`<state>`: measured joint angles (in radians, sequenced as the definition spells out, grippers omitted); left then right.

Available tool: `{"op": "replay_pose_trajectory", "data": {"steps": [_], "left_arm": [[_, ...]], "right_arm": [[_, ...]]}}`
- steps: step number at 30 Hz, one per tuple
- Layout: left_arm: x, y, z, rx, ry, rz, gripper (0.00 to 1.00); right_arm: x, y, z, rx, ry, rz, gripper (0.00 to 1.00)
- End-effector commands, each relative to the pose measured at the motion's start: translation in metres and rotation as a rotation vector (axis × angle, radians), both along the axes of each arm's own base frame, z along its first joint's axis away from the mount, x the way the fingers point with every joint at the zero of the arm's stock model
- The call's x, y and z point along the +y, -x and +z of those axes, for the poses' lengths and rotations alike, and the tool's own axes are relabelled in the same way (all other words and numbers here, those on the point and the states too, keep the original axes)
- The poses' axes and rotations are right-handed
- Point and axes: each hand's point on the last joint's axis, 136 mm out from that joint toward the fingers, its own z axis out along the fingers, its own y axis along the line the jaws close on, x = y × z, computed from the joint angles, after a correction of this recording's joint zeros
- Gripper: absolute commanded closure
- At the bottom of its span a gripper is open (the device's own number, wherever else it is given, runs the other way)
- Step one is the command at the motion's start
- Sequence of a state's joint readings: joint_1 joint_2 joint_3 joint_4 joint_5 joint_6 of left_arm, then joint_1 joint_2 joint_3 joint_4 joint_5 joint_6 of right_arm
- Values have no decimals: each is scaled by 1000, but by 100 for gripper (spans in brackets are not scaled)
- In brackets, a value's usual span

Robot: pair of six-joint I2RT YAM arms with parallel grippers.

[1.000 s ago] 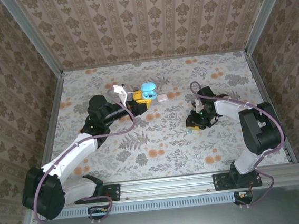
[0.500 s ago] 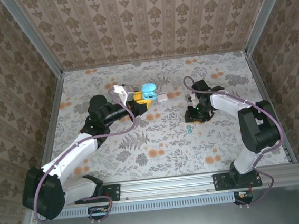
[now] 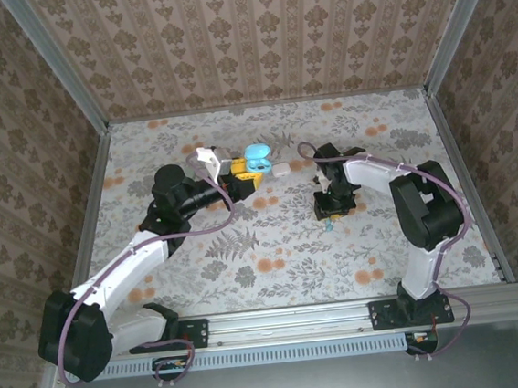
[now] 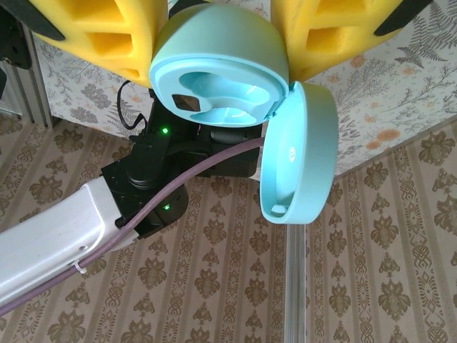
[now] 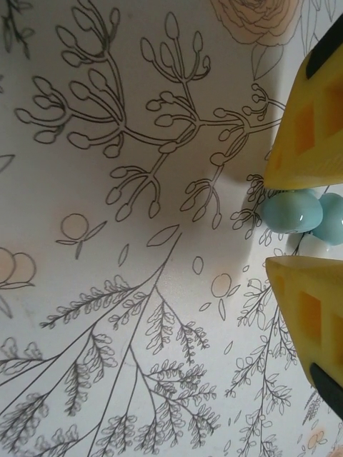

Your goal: Insert wireless bluetooth earbuds into charging case

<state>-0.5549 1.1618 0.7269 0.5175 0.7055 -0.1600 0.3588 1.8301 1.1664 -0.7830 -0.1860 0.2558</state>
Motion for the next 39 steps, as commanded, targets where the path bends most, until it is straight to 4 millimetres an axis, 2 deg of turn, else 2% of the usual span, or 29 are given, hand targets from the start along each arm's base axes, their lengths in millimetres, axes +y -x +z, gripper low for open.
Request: {"op": "replay_pose_trajectory", "data": {"steps": [1, 18, 28, 39], "left_arm": [[4, 1, 20, -60, 24, 13, 73], [5, 1, 20, -58, 25, 18, 73], [4, 0, 19, -55, 23, 17, 73], [4, 0, 20, -58, 24, 14, 73]], "right_arm": [[-6, 4, 0, 28, 52, 32, 70], [-4, 3, -11, 53, 93, 33, 72], [-10, 11, -12, 85, 120, 6, 71], [-9, 16, -9, 87, 143, -6, 75]]}}
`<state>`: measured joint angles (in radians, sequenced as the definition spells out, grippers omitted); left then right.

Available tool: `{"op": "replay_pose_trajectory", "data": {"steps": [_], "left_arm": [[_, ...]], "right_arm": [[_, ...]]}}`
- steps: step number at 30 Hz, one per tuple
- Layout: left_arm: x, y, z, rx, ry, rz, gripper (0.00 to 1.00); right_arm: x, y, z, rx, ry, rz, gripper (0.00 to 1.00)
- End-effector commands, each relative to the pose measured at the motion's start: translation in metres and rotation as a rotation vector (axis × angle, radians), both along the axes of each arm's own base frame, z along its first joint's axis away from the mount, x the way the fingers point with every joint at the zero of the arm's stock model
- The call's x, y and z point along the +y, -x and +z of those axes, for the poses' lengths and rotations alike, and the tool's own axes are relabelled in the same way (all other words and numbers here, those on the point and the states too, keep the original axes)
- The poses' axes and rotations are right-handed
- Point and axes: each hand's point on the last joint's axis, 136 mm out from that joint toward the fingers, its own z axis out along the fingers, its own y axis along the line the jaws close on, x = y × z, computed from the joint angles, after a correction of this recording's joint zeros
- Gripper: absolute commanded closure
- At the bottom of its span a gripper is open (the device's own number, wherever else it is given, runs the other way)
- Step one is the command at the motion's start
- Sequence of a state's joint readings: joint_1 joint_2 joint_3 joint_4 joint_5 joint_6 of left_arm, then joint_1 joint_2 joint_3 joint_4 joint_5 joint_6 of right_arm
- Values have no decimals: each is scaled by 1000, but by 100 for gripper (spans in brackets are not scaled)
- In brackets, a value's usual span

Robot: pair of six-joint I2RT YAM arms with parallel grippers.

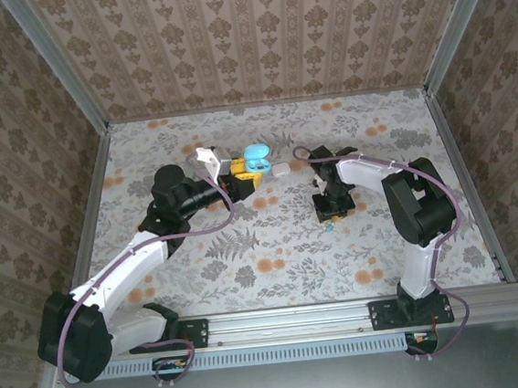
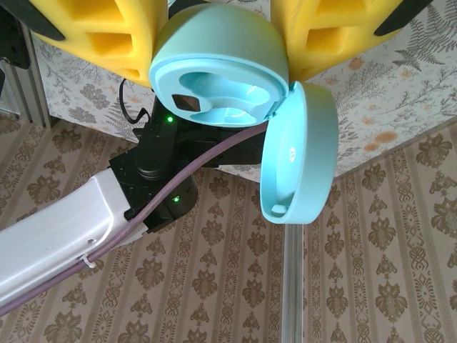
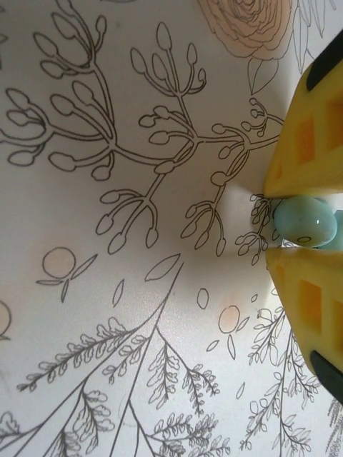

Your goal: Insert wireless bluetooth earbuds into charging case

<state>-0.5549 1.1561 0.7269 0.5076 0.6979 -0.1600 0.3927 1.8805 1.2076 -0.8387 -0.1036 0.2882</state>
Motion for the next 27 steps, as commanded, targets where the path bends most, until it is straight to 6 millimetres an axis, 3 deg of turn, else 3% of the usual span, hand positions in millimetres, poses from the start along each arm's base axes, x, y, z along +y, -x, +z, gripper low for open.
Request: {"op": "replay_pose_trajectory", "data": {"steps": [1, 6, 9, 20, 27], "left_arm": [[3, 0, 19, -60, 25, 6, 73], [3, 0, 18, -58, 23, 10, 73], [4, -1, 17, -57, 22, 16, 73], [16, -10, 15, -59, 22, 51, 74], [35, -19, 15, -64, 26, 87, 74]], "right_arm": [[-5, 11, 0, 46, 42, -13, 76], [1, 5, 21, -17, -6, -23, 79], [15, 0, 43, -64, -127, -35, 79], [103, -15, 166, -118, -980, -57, 76], [126, -20, 223, -67, -1257, -14, 77]]}}
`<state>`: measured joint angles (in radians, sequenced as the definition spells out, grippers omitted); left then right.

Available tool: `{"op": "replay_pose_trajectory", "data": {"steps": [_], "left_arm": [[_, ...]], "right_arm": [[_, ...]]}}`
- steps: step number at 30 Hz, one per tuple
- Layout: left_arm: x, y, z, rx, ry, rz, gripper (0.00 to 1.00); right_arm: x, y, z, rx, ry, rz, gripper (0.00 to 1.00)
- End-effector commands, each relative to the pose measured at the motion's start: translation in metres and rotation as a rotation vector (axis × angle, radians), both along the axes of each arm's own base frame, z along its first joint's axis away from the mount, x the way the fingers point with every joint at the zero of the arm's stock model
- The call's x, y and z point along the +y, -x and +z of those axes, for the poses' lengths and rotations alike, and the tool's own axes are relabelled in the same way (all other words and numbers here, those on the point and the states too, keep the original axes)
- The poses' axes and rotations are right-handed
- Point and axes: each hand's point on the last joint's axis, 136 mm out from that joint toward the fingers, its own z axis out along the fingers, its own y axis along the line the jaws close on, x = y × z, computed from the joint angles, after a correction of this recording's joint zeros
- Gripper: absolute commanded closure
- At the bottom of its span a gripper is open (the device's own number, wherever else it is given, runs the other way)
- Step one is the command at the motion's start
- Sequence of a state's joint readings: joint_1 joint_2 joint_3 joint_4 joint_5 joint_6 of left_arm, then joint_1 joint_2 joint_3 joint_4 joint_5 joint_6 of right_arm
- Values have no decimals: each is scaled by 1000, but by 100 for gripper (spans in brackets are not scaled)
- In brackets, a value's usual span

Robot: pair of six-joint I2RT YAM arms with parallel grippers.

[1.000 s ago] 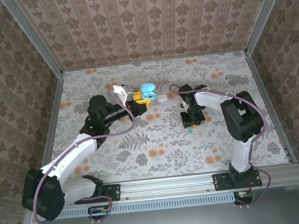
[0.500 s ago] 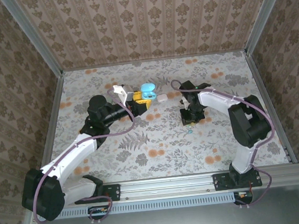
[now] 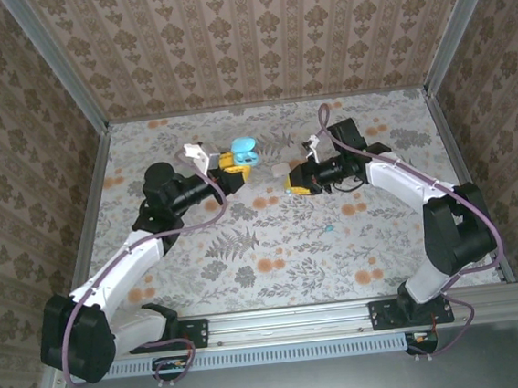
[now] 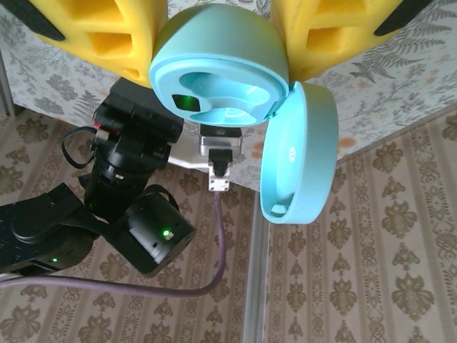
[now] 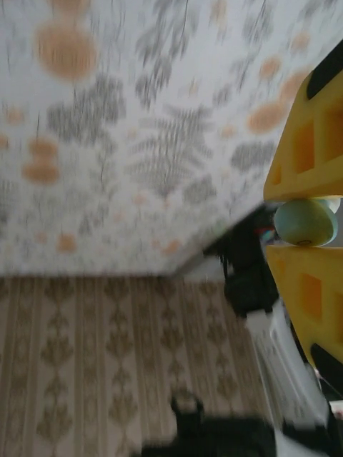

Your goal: Insert wireless bluetooth earbuds into charging case

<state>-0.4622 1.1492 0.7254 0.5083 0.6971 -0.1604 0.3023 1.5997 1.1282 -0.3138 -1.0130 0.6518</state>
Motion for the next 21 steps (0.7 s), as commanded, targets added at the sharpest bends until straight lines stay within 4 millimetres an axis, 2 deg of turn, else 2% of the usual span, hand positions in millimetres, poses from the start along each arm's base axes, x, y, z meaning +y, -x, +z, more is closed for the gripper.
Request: {"op": "replay_pose_trajectory", "data": {"steps": [1, 6, 14, 19, 21], "left_arm": [[11, 5, 13, -62, 22, -5, 74], [13, 3, 10, -59, 14, -15, 73], [-7, 9, -2, -38, 0, -116, 73], [-10, 8, -2, -57, -1, -128, 73], [-18, 16, 0, -62, 3, -160, 73]], "right_arm": [[16, 7, 50, -7, -205, 91, 76], [19, 5, 80, -54, -231, 88, 76], [15, -3, 126, -242, -159, -26, 76], [16, -8, 141, -345, -113, -84, 76], [20, -8, 143, -365, -107, -82, 76]]}}
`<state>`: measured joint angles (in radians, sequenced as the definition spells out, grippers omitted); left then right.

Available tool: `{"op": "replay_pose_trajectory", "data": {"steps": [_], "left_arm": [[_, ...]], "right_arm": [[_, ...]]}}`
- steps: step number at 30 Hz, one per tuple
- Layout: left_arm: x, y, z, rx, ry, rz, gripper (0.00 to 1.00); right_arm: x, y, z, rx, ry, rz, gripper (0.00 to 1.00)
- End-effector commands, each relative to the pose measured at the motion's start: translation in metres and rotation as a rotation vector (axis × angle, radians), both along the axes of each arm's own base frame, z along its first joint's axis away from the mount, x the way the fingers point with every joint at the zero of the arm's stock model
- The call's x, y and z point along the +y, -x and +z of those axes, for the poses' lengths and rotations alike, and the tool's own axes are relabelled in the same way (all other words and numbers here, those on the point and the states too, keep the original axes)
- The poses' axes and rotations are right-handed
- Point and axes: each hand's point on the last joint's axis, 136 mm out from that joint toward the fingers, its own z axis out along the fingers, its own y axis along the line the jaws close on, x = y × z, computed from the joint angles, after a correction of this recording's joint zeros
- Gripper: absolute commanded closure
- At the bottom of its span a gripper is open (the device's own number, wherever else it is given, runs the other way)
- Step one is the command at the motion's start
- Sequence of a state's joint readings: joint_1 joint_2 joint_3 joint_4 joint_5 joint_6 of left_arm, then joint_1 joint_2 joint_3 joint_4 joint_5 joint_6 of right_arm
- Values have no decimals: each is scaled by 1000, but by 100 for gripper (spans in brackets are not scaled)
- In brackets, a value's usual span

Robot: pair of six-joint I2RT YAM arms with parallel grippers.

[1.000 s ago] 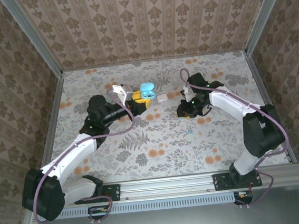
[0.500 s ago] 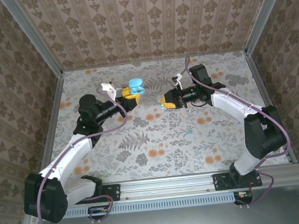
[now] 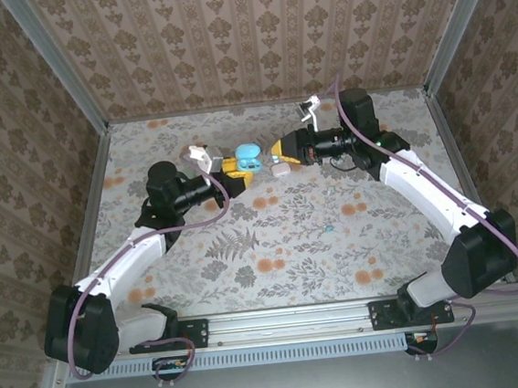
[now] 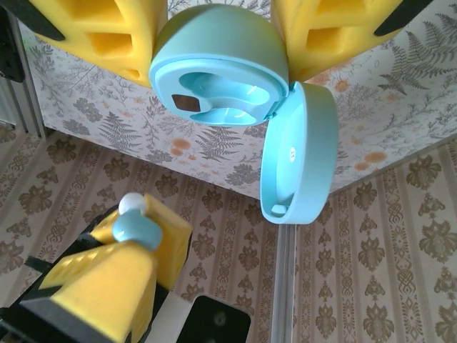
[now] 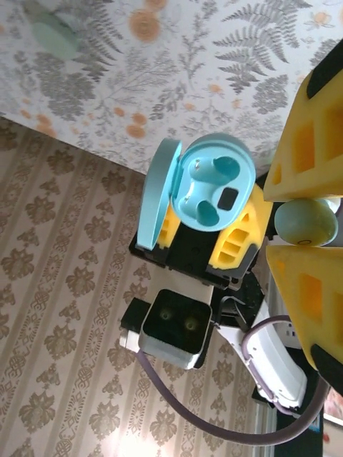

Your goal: Insert wireless bluetooth earbuds into charging case

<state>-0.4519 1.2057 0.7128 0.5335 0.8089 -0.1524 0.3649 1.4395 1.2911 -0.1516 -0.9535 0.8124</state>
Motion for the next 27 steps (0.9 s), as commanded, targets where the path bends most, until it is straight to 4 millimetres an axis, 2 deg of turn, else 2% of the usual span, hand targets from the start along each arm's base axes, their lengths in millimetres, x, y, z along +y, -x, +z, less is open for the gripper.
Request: {"op": "replay_pose_trajectory", "data": {"steps": [1, 7, 27], "left_arm": [[-11, 10, 21, -95, 31, -65, 73], [-15, 13, 26, -103, 43, -83, 73], [-21, 25, 43, -118, 77, -125, 73]], "right_arm": [[2, -5, 4, -46, 38, -49, 76], [15, 0, 3, -61, 43, -21, 76], [18, -2, -5, -53, 60, -33, 76]]}}
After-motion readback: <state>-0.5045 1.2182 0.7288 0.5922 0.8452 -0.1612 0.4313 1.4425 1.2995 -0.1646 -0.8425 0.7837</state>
